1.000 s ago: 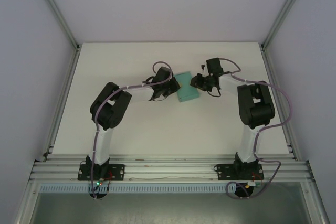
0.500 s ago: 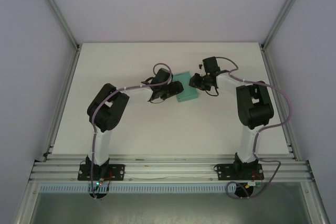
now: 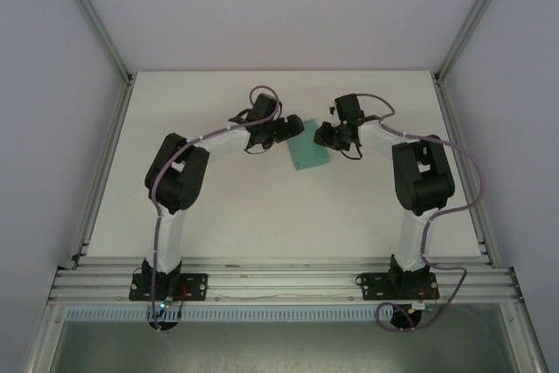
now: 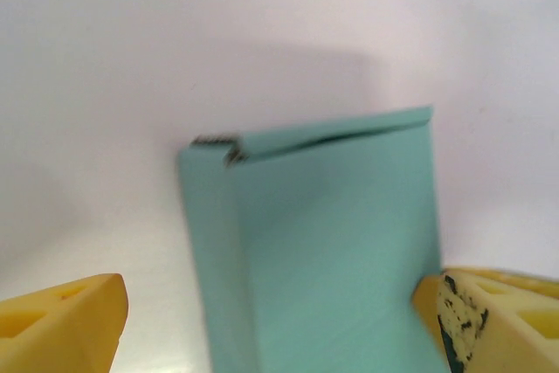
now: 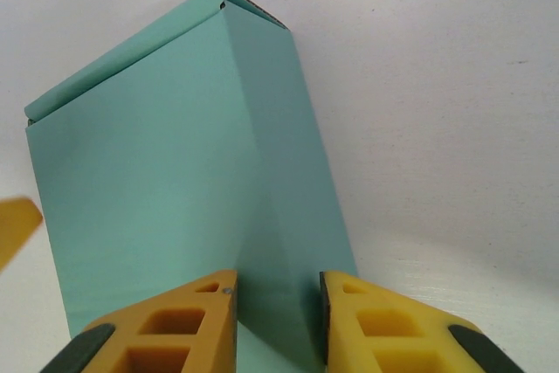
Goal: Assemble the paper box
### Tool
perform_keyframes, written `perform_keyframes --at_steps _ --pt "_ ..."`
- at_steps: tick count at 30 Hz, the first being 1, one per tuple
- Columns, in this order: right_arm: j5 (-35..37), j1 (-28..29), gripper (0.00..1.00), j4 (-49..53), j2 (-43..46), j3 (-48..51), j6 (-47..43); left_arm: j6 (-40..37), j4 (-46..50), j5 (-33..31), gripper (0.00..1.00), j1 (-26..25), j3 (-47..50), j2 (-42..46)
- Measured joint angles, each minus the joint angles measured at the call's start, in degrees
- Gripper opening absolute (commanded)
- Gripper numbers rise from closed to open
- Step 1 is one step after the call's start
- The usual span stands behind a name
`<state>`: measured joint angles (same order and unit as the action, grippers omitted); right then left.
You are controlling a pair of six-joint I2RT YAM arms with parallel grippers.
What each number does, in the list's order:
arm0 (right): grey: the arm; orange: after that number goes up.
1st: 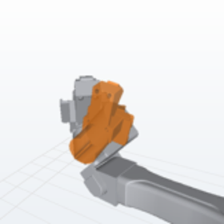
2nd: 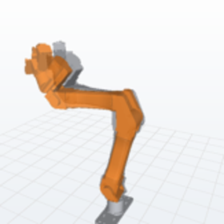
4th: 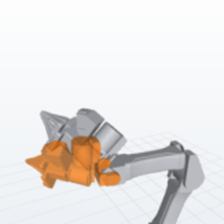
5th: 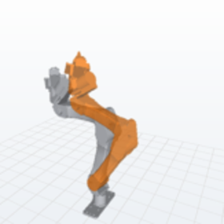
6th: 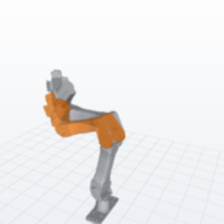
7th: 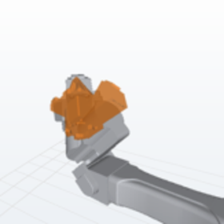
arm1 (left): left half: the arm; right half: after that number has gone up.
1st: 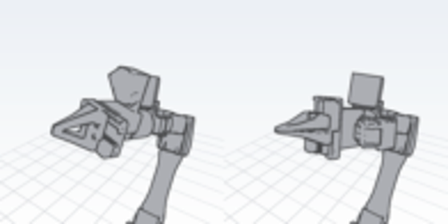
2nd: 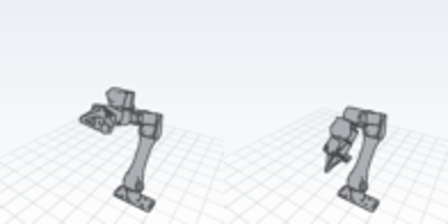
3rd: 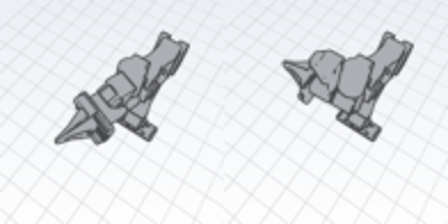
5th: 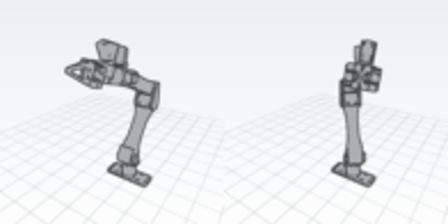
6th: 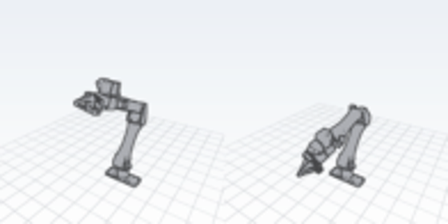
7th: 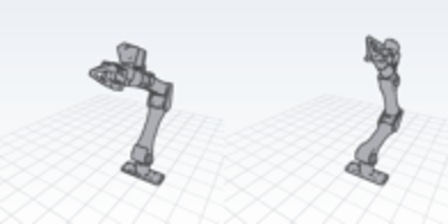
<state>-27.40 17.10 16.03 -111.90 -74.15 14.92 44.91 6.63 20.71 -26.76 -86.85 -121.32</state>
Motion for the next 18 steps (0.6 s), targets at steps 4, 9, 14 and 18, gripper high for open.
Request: perform_keyframes --at_steps 4,9,14,18 --pt "0.02 0.0 0.26 0.15 0.0 -0.11 0.0 -0.07 0.24 1.49 0.71 0.26 -6.27 -5.35" --pt "0.24 0.0 0.25 0.76 -0.22 -0.63 0.0 -0.04 0.17 3.04 0.57 0.96 -7.91 -9.01" --pt "0.46 0.0 0.25 1.49 -0.52 -1.33 -0.15 0.63 -1.33 4.17 0.3 1.31 -7.41 -9.09" --pt "0.85 -0.07 0.24 1.77 -0.79 -1.77 -0.13 1.53 -4.31 4.76 0.02 1.92 -6.29 -9.05"
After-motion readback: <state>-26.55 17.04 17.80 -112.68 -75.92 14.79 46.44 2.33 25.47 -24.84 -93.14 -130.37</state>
